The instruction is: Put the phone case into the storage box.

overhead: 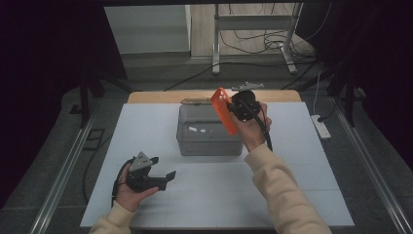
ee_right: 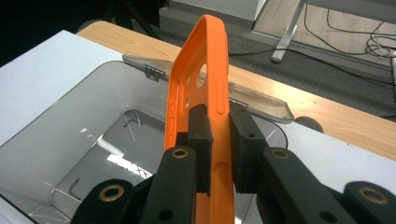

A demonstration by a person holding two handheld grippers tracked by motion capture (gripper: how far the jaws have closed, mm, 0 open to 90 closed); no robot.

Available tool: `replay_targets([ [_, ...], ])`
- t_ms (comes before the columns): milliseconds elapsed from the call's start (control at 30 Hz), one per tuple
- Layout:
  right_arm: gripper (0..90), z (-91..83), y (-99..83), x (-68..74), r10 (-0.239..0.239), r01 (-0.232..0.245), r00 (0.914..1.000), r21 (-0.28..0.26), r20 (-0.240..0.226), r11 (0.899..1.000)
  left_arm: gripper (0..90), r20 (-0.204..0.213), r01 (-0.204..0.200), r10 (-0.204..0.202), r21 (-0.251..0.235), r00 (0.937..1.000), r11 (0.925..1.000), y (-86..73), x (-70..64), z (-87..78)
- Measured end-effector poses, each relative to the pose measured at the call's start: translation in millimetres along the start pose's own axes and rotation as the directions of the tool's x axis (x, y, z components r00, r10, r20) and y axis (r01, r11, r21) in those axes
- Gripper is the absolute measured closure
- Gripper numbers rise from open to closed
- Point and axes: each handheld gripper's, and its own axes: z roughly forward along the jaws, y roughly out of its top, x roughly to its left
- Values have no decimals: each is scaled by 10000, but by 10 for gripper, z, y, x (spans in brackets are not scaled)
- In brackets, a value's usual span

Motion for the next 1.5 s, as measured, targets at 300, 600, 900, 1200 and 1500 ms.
replay_targets([
  [300,800,58,-8,-8,21,-28,9995,232,311,9997,132,10,32,-32,0,10000,10000,-1,5,2],
  [600,800,148,-32,35,-189,133,9951,582,968,9982,132,93,208,-207,-44,9997,9998,-11,28,-13],
  [900,800,192,-49,59,-326,226,9917,806,1241,9965,133,107,166,-166,-42,9998,9999,-10,21,-8],
  [1200,799,192,-65,60,-342,205,9885,935,1473,9954,133,97,155,-154,-56,9998,9999,-8,19,-4],
  [1500,799,209,-81,56,-322,130,9832,1070,1799,9942,134,202,177,-175,-87,9996,9998,8,26,11],
])
